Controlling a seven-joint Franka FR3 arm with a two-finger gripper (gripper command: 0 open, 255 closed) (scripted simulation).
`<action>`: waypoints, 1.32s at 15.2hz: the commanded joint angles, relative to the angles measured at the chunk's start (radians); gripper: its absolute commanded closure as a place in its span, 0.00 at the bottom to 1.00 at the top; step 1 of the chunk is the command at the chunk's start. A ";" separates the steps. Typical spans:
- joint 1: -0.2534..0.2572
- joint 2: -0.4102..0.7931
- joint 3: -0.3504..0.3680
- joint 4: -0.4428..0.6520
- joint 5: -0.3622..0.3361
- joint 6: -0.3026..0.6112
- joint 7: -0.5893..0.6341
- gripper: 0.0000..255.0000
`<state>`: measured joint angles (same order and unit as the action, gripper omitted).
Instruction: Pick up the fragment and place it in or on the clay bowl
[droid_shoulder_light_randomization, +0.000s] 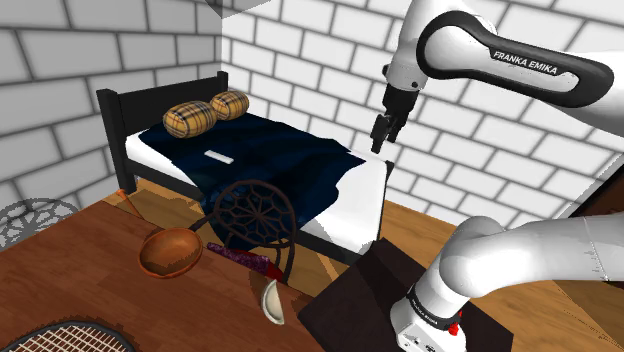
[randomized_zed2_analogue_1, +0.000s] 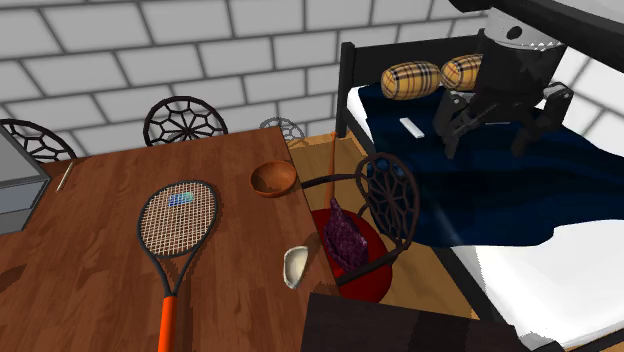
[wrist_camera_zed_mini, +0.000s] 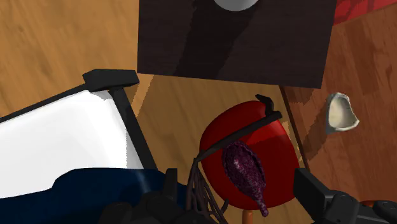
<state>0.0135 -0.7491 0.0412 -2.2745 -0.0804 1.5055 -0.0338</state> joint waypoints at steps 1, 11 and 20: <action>0.000 0.000 0.000 0.000 0.000 0.000 0.000 0.00; 0.078 -0.149 0.124 -0.367 0.119 0.294 0.142 0.00; 0.186 -0.122 0.295 -0.599 0.255 0.625 0.290 0.00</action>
<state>0.1887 -0.8876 0.3152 -2.8475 0.1586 2.0770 0.2393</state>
